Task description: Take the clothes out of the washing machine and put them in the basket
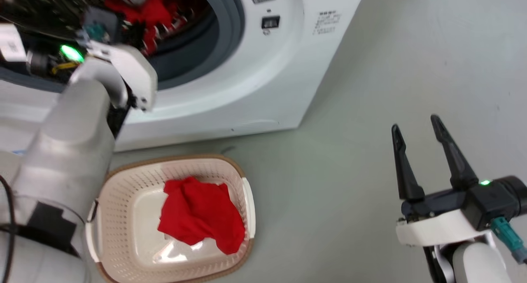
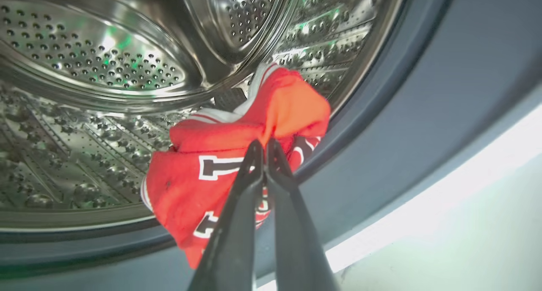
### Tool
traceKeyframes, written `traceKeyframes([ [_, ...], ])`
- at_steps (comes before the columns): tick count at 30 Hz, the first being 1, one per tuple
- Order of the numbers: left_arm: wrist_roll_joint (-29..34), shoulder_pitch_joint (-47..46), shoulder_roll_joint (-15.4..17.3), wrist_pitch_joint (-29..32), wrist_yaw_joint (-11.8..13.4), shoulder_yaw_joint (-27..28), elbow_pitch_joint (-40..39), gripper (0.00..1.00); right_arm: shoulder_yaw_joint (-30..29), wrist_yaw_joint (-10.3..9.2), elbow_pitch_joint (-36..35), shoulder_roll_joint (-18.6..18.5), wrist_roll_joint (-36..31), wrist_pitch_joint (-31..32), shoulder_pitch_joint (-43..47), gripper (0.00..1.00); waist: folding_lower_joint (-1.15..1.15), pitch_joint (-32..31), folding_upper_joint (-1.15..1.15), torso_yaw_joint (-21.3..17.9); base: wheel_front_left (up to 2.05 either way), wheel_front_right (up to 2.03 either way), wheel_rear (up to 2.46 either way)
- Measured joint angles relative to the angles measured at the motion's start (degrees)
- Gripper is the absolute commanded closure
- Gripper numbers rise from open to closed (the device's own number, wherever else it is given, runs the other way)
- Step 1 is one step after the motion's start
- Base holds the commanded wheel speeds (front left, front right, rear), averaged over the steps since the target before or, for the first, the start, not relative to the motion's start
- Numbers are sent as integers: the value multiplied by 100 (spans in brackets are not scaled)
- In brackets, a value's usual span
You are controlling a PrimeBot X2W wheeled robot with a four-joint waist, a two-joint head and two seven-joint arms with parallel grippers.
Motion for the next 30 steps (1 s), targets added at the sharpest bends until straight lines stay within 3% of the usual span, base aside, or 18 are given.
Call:
traceKeyframes([
  [8, -55, 761, -73, -347, 94, -29, -625, 100, 4, 0, 73, -1, -102, 0, 442, 0, 0, -728, 0, 293, 0, 0, 0],
  [15, 12, 1195, 176, -390, 377, -66, -1727, 100, 40, 0, 122, -1, -143, 0, 727, 0, -1, -1255, 0, 585, 0, 0, 0],
  [22, -5, 1851, 610, -74, 835, -25, -3340, 100, 76, 0, 160, -2, -141, 0, 887, 0, 0, -1639, 0, 752, 0, 0, 0],
  [30, -48, 2657, 1276, 459, 1535, 118, -5468, 100, 115, 0, 191, -1, -132, 0, 1055, 0, 0, -1943, 0, 819, 0, 0, 0],
])
